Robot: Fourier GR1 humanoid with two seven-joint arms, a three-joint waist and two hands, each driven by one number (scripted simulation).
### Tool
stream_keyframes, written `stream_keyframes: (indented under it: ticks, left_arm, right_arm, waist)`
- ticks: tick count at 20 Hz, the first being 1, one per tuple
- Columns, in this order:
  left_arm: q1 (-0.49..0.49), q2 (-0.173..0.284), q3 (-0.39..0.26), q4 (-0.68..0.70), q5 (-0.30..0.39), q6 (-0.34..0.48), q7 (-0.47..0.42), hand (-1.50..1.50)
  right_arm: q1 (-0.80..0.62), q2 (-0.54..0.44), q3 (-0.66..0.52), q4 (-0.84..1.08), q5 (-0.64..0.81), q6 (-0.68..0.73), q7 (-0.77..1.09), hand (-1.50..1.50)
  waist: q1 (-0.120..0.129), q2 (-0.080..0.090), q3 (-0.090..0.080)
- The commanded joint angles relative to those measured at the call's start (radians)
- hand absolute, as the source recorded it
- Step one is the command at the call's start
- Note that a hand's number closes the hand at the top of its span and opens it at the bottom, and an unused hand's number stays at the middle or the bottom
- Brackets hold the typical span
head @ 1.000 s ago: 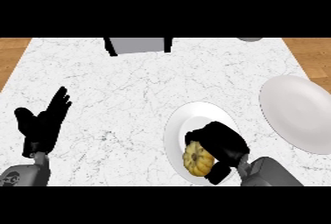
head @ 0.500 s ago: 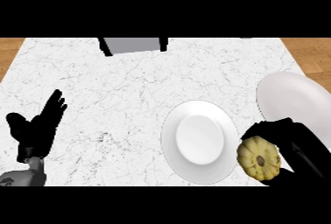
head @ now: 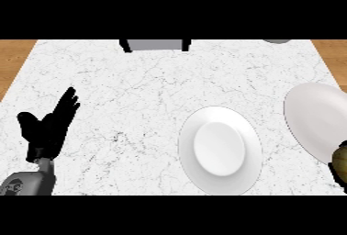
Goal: Pick the squash from the plate and place it in the plate
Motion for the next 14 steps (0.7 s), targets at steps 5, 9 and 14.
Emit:
stream_keyframes:
  ticks: [5,9,14]
  left_arm:
    - [-0.003,-0.019,-0.017,-0.026,-0.027,-0.016,0.01,0.0]
    - [-0.103,-0.042,-0.012,0.084,-0.049,-0.007,-0.01,0.0]
    - [-0.028,-0.049,-0.022,0.031,-0.05,-0.021,-0.035,0.0]
  right_arm:
    - [-0.235,-0.051,-0.127,0.516,-0.017,0.075,-0.19,1.5]
    - [-0.335,-0.076,-0.12,0.776,0.083,0.028,-0.343,1.5]
    - [-0.49,-0.114,-0.027,1.019,0.206,0.065,-0.364,1.5]
  waist:
    - [0.041,0.005,-0.001]
    - [0.042,0.01,0.0]
    - [0.062,0.012,0.0]
